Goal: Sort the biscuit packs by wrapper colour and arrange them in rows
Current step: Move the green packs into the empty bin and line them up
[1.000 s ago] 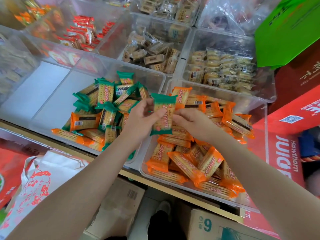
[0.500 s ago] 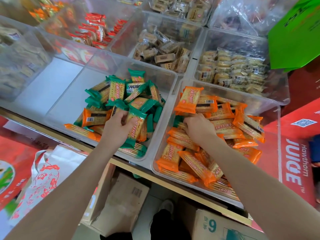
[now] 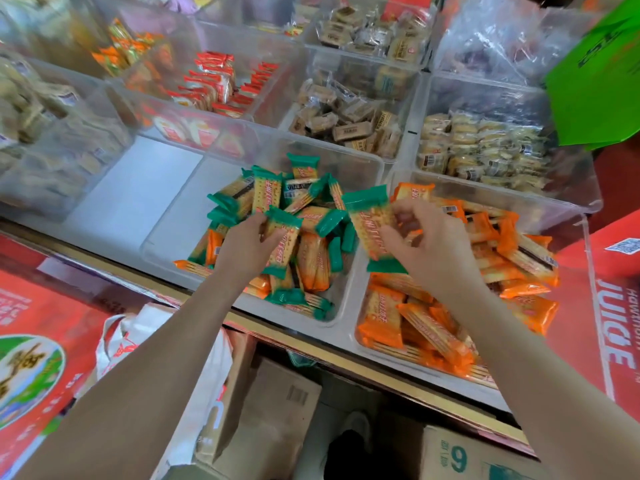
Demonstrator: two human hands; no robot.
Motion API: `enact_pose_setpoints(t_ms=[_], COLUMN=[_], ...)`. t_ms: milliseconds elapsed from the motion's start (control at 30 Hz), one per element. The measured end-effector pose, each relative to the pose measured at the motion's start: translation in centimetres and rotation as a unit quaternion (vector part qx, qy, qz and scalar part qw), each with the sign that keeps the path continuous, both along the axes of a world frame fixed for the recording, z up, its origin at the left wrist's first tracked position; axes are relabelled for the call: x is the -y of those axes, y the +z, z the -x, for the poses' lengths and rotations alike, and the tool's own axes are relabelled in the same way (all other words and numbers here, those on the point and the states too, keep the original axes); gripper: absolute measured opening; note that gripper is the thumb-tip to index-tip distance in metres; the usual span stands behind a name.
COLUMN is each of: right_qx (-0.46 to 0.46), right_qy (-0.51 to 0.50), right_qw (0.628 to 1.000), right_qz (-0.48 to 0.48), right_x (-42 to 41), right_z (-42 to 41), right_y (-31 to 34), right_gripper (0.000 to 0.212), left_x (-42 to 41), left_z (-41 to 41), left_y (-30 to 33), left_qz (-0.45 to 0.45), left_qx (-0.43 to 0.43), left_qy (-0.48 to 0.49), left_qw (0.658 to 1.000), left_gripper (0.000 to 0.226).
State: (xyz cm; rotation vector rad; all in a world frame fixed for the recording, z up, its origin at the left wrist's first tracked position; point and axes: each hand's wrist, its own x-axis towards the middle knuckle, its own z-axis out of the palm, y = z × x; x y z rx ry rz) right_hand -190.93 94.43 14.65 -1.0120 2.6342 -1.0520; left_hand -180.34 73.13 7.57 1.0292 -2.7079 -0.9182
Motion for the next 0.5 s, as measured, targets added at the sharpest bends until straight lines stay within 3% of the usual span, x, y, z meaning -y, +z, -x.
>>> enact_pose_setpoints(t_ms=[133, 300, 400, 500], right_qx=[0.048, 0.055, 0.043, 0.068], right_qy=[0.06, 0.096, 0.047, -0.029], right_qw=[0.996, 0.983, 0.988, 0.995], right_qz=[-0.046, -0.147, -0.141, -0.071], right_x=[5.5, 11.2, 13.3, 15.1], right_z=[-1.7, -2.4, -2.3, -1.8], right_y=[-2.1, -5.3, -6.3, -6.5], right_gripper=[0.027, 0.026, 0.027, 0.026], left_x=[2.8, 6.4, 8.0, 9.6], left_z=[-0.9, -2.0, -2.7, -3.2], left_y=[-0.2, -0.5, -0.1, -0.2], left_qz=[0.025, -0.006, 0.01, 0.054], left_qx=[0.034, 0.102, 0.099, 0.091], left_qy=[0.017, -0.144, -0.211, -0.259], left_qw=[0.999, 0.984, 0.972, 0.96], left_gripper=[0.047, 0.031, 0.037, 0.039])
